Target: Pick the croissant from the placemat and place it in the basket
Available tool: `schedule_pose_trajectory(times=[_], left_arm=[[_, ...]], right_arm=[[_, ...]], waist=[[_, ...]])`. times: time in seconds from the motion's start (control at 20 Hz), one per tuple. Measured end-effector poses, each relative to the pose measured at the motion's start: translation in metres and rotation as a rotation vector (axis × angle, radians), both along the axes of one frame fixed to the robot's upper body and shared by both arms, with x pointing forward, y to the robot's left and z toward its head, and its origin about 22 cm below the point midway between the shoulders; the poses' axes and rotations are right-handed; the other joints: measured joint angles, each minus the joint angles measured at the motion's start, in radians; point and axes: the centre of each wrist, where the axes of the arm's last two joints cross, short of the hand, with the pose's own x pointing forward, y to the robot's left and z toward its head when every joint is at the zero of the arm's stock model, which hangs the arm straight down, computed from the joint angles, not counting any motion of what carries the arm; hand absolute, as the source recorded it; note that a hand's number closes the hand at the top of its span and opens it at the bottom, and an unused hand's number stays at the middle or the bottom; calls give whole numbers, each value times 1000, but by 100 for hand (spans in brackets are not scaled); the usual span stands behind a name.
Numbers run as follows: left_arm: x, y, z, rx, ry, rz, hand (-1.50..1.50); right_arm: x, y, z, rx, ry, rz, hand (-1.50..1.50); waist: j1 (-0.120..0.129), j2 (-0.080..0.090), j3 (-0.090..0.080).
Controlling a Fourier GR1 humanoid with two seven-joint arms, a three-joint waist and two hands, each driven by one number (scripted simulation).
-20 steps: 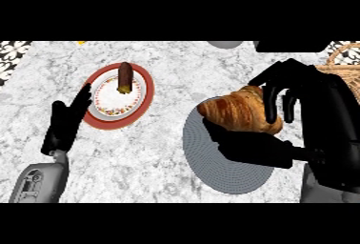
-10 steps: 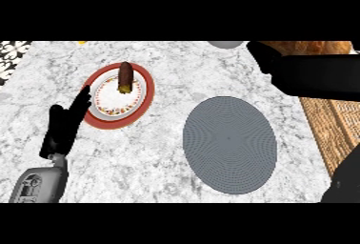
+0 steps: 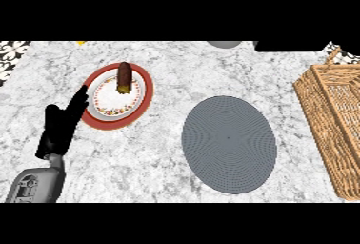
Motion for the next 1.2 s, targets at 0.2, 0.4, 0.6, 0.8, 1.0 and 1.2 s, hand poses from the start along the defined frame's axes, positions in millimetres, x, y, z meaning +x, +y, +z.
schedule_pose_trajectory(times=[0.2, 0.4, 0.6, 0.8, 1.0, 1.2], left_arm=[[3, -5, 0, 2, -4, 5, 0], [3, -6, -1, -2, -2, -3, 0], [6, -11, -3, 5, -1, -6, 0], [9, -7, -2, 4, 2, -7, 0], [9, -2, 3, 2, 0, -8, 0], [9, -3, 5, 0, -5, -9, 0]], right_arm=[[8, -41, 4, -54, 82, -93, 150], [8, -86, -1, -73, 127, -151, 150], [3, -126, -12, -77, 146, -134, 150], [8, -151, -31, -59, 158, -92, 150], [7, -171, -53, -54, 181, -77, 150], [15, -189, -81, -42, 205, -73, 150]], waist=[[0, 2, 0], [4, 3, 1], [4, 3, 1], [7, 4, 1], [9, 4, 1], [12, 4, 1]])
